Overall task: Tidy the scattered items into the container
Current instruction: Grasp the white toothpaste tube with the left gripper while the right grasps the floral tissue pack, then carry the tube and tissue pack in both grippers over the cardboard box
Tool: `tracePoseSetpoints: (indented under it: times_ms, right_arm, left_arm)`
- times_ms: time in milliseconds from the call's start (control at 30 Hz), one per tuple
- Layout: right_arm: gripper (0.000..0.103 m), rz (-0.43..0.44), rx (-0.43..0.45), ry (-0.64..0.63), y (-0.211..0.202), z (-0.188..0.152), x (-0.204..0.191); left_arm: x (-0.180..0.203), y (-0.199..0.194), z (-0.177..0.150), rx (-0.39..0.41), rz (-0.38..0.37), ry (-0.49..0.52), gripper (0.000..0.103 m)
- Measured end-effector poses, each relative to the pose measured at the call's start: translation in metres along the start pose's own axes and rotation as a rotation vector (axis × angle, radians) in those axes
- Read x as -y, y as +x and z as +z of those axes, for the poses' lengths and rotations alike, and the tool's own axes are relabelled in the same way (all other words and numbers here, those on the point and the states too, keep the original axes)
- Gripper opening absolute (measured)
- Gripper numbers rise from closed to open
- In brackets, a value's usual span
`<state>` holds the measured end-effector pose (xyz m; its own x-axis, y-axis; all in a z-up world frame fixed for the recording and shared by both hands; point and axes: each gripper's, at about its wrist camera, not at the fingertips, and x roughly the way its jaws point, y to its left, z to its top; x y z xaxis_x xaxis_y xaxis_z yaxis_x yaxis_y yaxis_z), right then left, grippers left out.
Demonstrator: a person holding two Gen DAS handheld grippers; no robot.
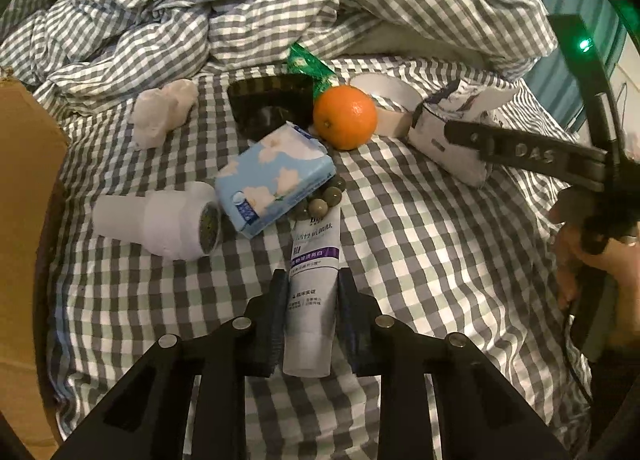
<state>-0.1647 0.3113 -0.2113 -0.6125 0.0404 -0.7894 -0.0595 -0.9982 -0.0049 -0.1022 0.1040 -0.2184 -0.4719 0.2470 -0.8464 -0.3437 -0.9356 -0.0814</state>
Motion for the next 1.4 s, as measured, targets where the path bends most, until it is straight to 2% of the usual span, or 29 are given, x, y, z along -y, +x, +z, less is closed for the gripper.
tracePoseSetpoints:
  times_ms: [167, 200, 233, 267, 300, 533, 600, 833, 1000, 1167, 1400]
  right_arm:
    - [0.102, -0.013, 0.012, -0.010, 0.004, -0.001, -0.003]
    - [0.098, -0.010, 0.012, 0.000, 0.005, -0.002, -0.002]
    - [0.093, -0.001, 0.009, 0.008, 0.006, -0.002, -0.001]
    - [0.067, 0.013, -0.001, 0.015, 0.007, -0.002, 0.000]
    - [0.035, 0.019, -0.019, 0.023, 0.010, -0.004, 0.001]
    - [0.024, 0.056, -0.009, 0.035, 0.000, -0.006, 0.004]
    - [0.007, 0.066, 0.002, 0.036, -0.009, -0.005, 0.004]
    - [0.007, 0.085, 0.028, 0.032, -0.038, -0.003, 0.002]
    - [0.007, 0.105, 0.084, 0.028, -0.077, 0.000, -0.004]
    - [0.007, 0.132, 0.152, 0.015, -0.122, 0.006, -0.016]
    - [0.007, 0.168, 0.245, -0.037, -0.192, 0.012, -0.050]
  left_arm:
    - [-0.005, -0.009, 0.002, 0.017, 0.004, -0.004, 0.022]
    - [-0.005, -0.011, 0.001, 0.019, 0.003, -0.006, 0.022]
    - [-0.005, -0.011, 0.001, 0.020, 0.002, -0.008, 0.022]
    - [-0.006, -0.012, 0.001, 0.020, 0.002, -0.010, 0.022]
    - [-0.006, -0.013, 0.000, 0.021, 0.001, -0.012, 0.022]
    - [-0.007, -0.019, -0.002, 0.029, -0.002, -0.020, 0.021]
    - [-0.007, -0.023, -0.002, 0.035, -0.001, -0.021, 0.021]
    - [-0.004, -0.049, -0.004, 0.075, -0.004, -0.027, 0.021]
    - [-0.003, -0.075, -0.006, 0.111, 0.003, -0.029, 0.021]
    - [-0.005, -0.113, -0.008, 0.166, 0.017, -0.040, 0.021]
    - [-0.018, -0.178, -0.018, 0.264, 0.074, -0.064, 0.021]
